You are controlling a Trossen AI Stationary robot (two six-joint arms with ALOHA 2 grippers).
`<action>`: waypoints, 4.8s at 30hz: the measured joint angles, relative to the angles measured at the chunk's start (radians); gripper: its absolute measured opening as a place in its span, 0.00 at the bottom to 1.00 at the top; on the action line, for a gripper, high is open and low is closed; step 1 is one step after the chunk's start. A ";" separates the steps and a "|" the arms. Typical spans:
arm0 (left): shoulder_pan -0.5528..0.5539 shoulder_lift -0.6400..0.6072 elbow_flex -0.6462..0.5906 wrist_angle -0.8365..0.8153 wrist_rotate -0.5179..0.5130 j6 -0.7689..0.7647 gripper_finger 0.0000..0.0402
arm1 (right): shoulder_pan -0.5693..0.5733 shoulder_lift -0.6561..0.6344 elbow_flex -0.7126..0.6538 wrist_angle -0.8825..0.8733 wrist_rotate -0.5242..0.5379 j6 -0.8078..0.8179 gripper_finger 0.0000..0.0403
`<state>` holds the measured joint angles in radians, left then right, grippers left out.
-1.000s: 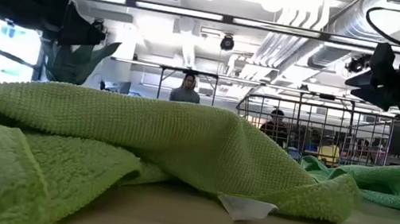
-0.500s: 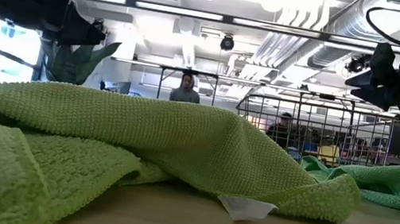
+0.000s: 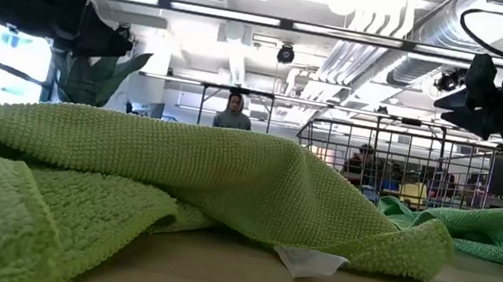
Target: Fold microfiber towels
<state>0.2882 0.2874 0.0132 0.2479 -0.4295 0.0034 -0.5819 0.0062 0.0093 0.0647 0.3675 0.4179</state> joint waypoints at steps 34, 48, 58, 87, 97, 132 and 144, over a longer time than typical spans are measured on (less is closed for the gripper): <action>0.000 0.000 0.000 0.000 0.000 0.000 0.49 | 0.000 0.000 0.000 0.000 0.000 0.000 0.36; 0.000 0.000 0.000 0.000 0.000 0.000 0.49 | 0.000 0.000 0.000 0.000 0.000 0.000 0.36; 0.000 0.000 0.000 0.000 0.000 0.000 0.49 | 0.000 0.000 0.000 0.000 0.000 0.000 0.36; 0.000 0.000 0.000 0.000 0.000 0.000 0.49 | 0.000 0.000 0.000 0.000 0.000 0.000 0.36; 0.000 0.000 0.000 0.015 0.000 -0.089 0.49 | 0.000 0.000 0.000 0.000 0.000 0.000 0.36; -0.001 0.033 0.091 0.204 0.427 -0.082 0.49 | 0.000 0.000 0.000 0.000 0.000 0.000 0.36; -0.083 0.386 0.400 -0.020 0.418 -0.096 0.49 | 0.000 0.000 0.000 0.000 0.000 0.000 0.36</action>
<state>0.2053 0.6735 0.4133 0.2276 -0.0117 -0.0931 -0.5819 0.0063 0.0090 0.0647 0.3676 0.4183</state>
